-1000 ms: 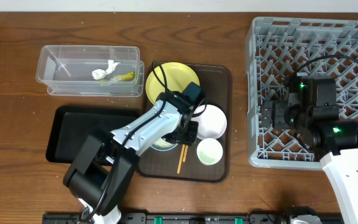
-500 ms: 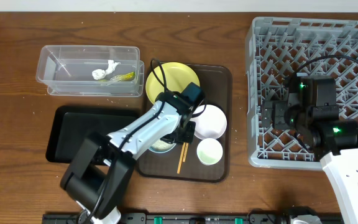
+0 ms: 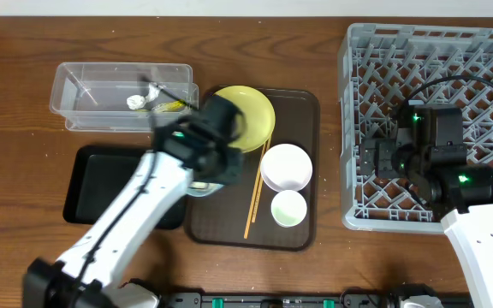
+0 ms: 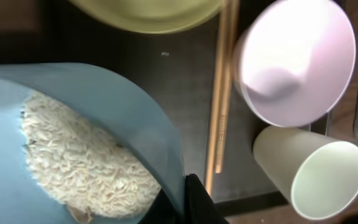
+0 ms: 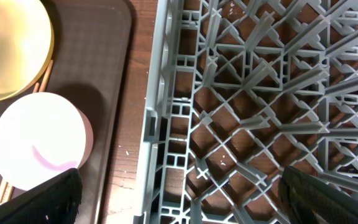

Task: Sort waste into correct bins and load items into the dishwasher rack
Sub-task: 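Tip light-blue bowl over black tray to dump rice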

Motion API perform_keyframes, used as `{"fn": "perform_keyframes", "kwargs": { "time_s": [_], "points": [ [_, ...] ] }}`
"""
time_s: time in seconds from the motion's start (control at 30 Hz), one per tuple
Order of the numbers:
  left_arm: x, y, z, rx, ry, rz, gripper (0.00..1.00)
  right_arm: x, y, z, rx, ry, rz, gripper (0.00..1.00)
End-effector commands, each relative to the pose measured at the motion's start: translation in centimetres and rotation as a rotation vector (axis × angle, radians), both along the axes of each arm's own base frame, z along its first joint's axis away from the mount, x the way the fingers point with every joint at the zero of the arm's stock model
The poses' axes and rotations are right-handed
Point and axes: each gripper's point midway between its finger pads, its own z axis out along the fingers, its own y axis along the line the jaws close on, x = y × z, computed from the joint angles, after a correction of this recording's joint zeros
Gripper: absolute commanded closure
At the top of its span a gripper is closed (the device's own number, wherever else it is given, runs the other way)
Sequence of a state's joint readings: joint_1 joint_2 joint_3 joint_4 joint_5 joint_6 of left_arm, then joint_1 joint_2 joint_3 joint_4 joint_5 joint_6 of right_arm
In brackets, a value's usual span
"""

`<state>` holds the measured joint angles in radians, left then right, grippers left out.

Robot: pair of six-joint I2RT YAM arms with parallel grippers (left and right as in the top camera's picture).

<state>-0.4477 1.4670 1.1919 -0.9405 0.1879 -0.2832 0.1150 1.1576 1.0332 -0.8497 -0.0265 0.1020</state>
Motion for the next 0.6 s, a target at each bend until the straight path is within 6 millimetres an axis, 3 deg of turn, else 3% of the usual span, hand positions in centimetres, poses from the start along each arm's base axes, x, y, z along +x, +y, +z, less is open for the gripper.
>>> {"fn": "perform_keyframes", "kwargs": {
  "time_s": [0.0,0.37,0.57],
  "points": [
    [0.7,1.2,1.9,-0.134,0.003,-0.018,0.94,0.3,-0.1,0.7,-0.002,-0.017,0.001,0.01],
    [1.4,5.3,4.3,-0.729,0.007,0.038,0.94,0.3,-0.1,0.7,-0.006,-0.017,0.006,0.01],
    [1.0,8.3,2.6,-0.909,0.017,0.179,0.94,0.3,-0.1,0.7,-0.006,-0.018,0.006,0.01]
  ]
}}
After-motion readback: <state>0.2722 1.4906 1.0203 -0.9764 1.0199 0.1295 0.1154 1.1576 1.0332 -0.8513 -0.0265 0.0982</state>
